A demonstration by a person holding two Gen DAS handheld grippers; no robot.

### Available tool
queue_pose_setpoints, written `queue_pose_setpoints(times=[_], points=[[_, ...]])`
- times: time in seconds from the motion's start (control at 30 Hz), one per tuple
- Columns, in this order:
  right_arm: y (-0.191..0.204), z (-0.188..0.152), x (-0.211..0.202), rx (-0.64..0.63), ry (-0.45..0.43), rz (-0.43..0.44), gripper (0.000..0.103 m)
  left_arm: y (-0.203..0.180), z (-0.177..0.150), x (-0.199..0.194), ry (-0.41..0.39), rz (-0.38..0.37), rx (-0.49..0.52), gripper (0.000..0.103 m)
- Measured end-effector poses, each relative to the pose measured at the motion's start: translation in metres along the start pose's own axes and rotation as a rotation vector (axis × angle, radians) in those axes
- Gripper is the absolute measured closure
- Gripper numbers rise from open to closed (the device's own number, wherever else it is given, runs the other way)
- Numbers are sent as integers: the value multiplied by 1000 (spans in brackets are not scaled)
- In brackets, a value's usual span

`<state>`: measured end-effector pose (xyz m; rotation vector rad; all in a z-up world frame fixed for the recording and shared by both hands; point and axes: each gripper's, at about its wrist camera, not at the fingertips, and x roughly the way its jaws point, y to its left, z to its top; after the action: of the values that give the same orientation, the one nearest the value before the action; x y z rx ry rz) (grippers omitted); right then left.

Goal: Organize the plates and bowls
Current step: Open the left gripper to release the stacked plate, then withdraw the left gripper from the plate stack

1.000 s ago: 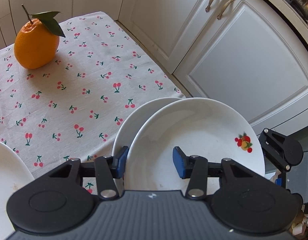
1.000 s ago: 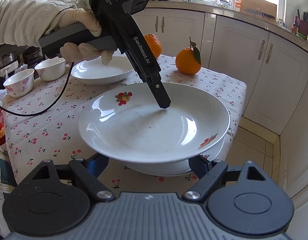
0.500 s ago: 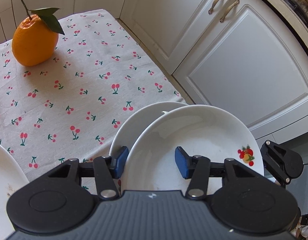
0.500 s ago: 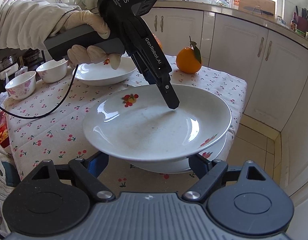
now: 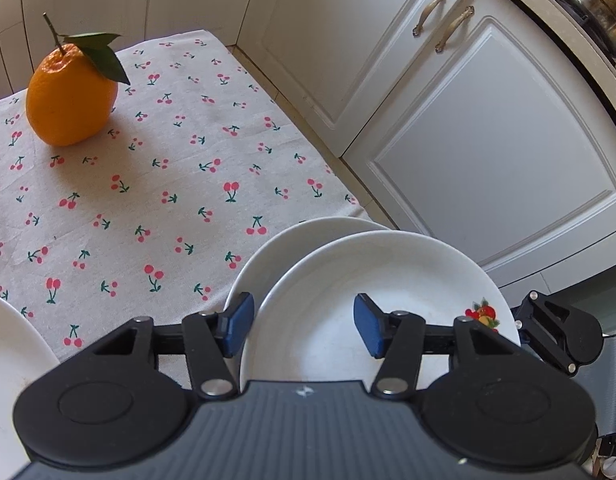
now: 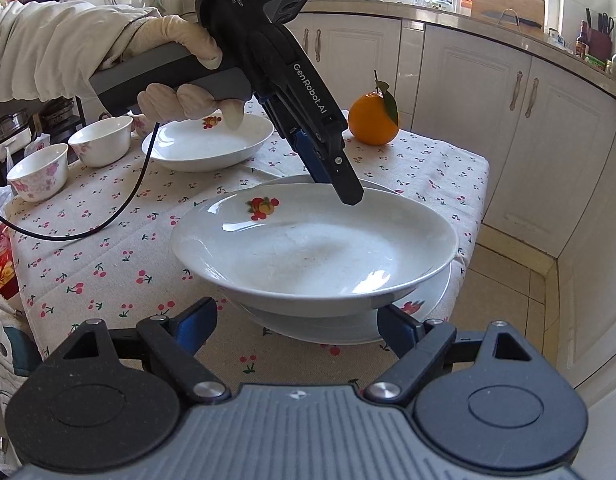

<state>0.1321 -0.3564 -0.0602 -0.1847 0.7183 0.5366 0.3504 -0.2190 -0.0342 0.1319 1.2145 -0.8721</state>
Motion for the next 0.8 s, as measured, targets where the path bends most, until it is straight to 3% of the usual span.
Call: queue_pose_setpoints(times=[0.13,0.37,0.47,0.63,0.8], points=[[2,1,-1,-8,12,-11,12,-1,0,0,-4,-1,1,43],[1,-3,-4,11,44,-36,10,-6,1,-10,-58,32,33,27],[1,-5,-3,14,47,-40,9,-4,-2,-12,-64,31,22,27],[16,0,-14,-16,27,-51,4,-10,-22,-36,-144,81,49,26],[39,11,-26,-35,-28,-53,0,-24,-58,-72,-256,163,71,17]])
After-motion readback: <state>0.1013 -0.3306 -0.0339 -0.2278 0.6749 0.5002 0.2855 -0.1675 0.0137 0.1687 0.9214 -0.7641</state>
